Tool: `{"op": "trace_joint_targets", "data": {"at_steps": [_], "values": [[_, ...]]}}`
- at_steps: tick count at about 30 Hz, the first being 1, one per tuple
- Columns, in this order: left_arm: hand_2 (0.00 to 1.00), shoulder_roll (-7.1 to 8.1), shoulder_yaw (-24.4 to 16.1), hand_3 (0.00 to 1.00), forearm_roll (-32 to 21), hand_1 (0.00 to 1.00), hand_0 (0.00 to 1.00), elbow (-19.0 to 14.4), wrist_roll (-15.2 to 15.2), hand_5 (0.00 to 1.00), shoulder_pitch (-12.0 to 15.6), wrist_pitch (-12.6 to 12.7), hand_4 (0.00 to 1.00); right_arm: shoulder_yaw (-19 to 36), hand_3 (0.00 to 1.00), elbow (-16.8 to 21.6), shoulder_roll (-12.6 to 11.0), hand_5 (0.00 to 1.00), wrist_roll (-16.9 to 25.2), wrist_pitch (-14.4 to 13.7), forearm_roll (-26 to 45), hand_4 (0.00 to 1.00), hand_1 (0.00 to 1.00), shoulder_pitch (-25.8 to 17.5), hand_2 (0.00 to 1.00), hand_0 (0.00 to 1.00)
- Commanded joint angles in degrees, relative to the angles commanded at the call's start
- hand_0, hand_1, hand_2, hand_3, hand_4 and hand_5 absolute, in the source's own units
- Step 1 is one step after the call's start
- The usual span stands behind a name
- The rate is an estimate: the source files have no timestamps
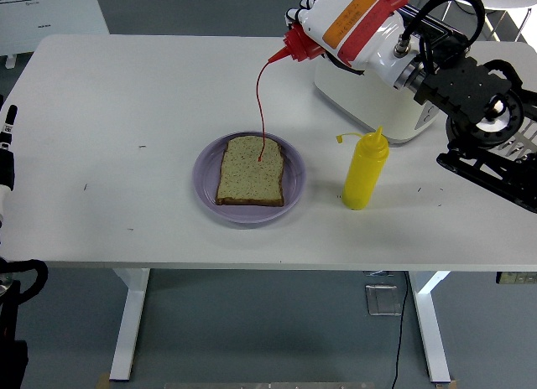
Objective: Pick up the cup,pour liquid into bread,place the cup on the desk
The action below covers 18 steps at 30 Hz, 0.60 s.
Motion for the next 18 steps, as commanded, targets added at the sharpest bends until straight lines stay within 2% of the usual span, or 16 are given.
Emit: {"op": "trace_joint_targets", "data": {"at_steps": [3,7,9,14,18], "values": [[0.820,0.09,-0.1,0.783,0.0,0.787,0.808,0.0,0.0,0.998,0.0,0.0,0.478,2.8,0.529,0.2,-0.5,0.069,-0.2,0.0,0.0,0.338,0.301,0.3,0.410,0.266],[0.820,0.07,-0.2,0.783,0.0,0.787,0.808,0.0,0.0,0.998,0.1,0.0,0.478,4.9,0.529,0.6,-0.1,0.069,-0.5,-0.3,0.0,0.338,0.301,-0.3,0.410,0.266],[0.820,0.05,-0.1,0.785,0.0,0.786,0.809,0.0,0.0,0.998,0.1,0.0,0.480,3.6,0.529,0.0,1.0,0.061,-0.7,-0.2,0.0,0.328,0.302,-0.6,0.411,0.268],[0.822,-0.05,0.2,0.787,0.0,0.789,0.811,0.1,0.0,0.998,0.0,0.0,0.480,-4.1,0.528,-2.5,3.6,0.058,-0.3,0.6,0.0,0.323,0.299,-0.2,0.416,0.271],[0.822,-0.07,0.2,0.787,0.0,0.789,0.811,0.0,0.0,0.998,-0.1,0.0,0.480,-6.7,0.528,-2.8,3.7,0.058,0.3,1.8,0.0,0.323,0.299,0.2,0.416,0.271]]}}
